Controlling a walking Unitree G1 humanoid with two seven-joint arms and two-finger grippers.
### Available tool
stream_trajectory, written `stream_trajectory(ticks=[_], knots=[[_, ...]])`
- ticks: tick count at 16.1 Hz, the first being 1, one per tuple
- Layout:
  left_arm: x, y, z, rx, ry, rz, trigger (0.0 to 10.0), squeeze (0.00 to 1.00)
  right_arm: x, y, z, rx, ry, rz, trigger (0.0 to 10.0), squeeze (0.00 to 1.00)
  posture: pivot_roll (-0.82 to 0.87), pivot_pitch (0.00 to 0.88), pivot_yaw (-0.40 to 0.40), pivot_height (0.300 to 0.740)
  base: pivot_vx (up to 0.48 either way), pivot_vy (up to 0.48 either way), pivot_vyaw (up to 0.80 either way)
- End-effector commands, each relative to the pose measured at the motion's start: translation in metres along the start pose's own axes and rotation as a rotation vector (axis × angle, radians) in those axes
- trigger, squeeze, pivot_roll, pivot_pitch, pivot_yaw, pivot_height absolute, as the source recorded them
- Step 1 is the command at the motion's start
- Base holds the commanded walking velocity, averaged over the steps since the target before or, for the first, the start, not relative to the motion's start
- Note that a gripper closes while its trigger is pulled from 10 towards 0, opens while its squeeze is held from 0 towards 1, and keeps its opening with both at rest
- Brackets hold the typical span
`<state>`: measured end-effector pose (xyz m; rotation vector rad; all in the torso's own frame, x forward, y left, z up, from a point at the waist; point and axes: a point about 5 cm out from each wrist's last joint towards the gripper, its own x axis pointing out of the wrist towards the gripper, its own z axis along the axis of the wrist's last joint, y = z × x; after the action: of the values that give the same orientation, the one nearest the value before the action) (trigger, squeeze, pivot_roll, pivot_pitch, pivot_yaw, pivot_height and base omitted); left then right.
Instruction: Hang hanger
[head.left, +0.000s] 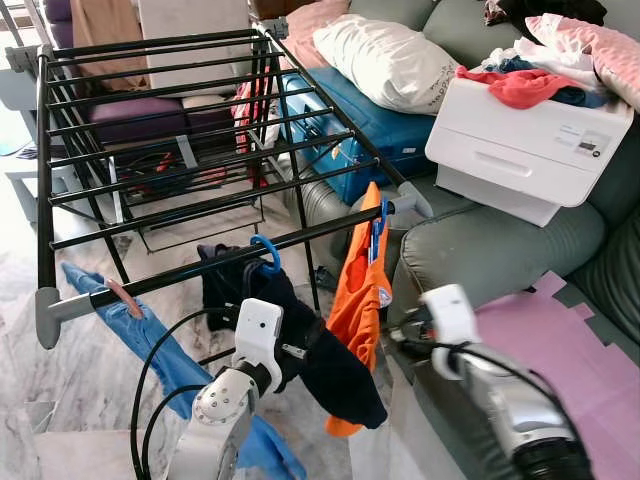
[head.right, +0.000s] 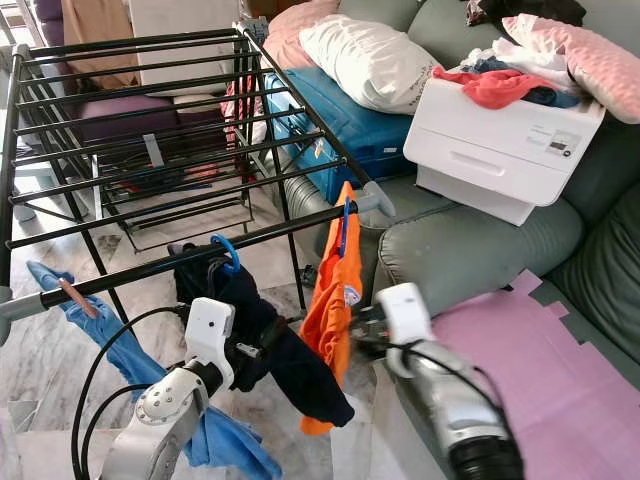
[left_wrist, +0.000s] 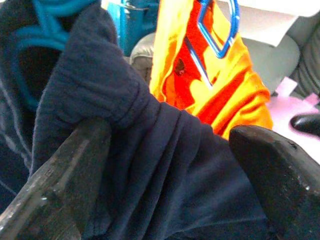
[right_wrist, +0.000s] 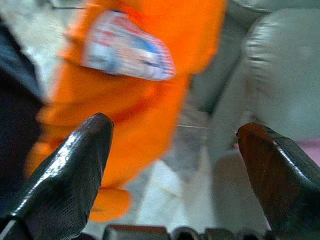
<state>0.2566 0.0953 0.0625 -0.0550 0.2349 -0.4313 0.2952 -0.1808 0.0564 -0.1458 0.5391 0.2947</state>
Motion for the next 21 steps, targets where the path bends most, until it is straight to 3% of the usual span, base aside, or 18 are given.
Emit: stream_trajectory(ticks=[1,4,5,7,8,9,11,14,17,21], knots=[[0.002,0.002,0.004,0.017,0.001,0.004,10.0,0.00,0.000,-0.008,0.005,-0.013,-0.014,-0.040,10.0,0.00,-0.03,0.000,-0.019,0.740,0.000,0.000,0.00],[-0.003,0.018,0.019,0.094,-0.024,0.042,10.0,0.00,-0.005,-0.032,0.016,-0.031,-0.064,-0.163,10.0,0.00,-0.02,0.000,-0.011,0.740,0.000,0.000,0.00],[-0.006,0.020,0.022,0.118,-0.022,0.048,10.0,0.00,-0.006,-0.033,0.023,-0.017,-0.101,-0.169,10.0,0.00,-0.01,0.000,-0.010,0.740,0.000,0.000,0.00],[-0.017,0.020,0.027,0.158,-0.030,0.043,10.0,0.00,-0.008,-0.032,0.043,0.017,-0.208,-0.177,10.0,0.00,0.00,0.007,-0.008,0.740,0.000,0.000,0.00],[-0.037,0.017,0.025,0.203,-0.046,0.032,10.0,0.00,-0.009,-0.022,0.068,0.061,-0.356,-0.149,10.0,0.00,0.01,0.014,-0.008,0.740,0.000,0.000,0.00],[-0.044,0.016,0.018,0.204,-0.023,0.036,10.0,0.00,-0.007,-0.016,0.072,0.091,-0.371,-0.110,10.0,0.00,0.02,0.022,-0.010,0.740,0.000,0.000,0.00],[-0.054,0.020,0.004,0.181,0.031,0.057,10.0,0.00,0.004,0.004,0.071,0.143,-0.328,-0.002,10.0,0.00,0.05,0.036,-0.017,0.740,0.000,0.000,0.00],[-0.054,0.028,0.004,0.180,0.043,0.086,10.0,0.00,0.020,0.029,0.066,0.115,-0.239,0.127,10.0,0.00,0.05,0.038,-0.011,0.740,0.000,0.000,0.00],[-0.050,0.028,0.010,0.202,0.038,0.071,10.0,0.00,0.038,0.029,0.067,0.106,-0.160,0.053,10.0,0.00,0.07,0.035,-0.006,0.740,0.000,0.000,0.00],[-0.048,0.027,0.012,0.205,0.037,0.056,10.0,0.00,0.044,0.020,0.065,0.116,-0.092,0.039,10.0,0.00,0.08,0.043,-0.008,0.740,0.000,0.000,0.00]])
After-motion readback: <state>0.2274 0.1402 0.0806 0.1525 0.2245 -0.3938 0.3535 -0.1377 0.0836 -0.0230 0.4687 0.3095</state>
